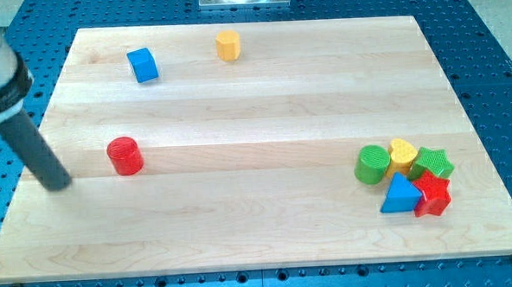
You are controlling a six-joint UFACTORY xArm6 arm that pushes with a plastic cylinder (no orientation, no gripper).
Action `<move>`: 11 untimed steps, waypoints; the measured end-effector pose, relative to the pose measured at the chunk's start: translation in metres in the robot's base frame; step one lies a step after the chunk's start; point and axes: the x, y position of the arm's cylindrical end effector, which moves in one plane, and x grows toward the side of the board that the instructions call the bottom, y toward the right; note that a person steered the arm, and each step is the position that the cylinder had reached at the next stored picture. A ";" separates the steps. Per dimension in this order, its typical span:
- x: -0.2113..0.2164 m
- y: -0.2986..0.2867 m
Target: Move red circle to the bottom left of green circle
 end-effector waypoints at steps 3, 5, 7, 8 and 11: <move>-0.001 0.231; 0.041 0.169; 0.027 0.266; 0.044 0.237; 0.059 0.313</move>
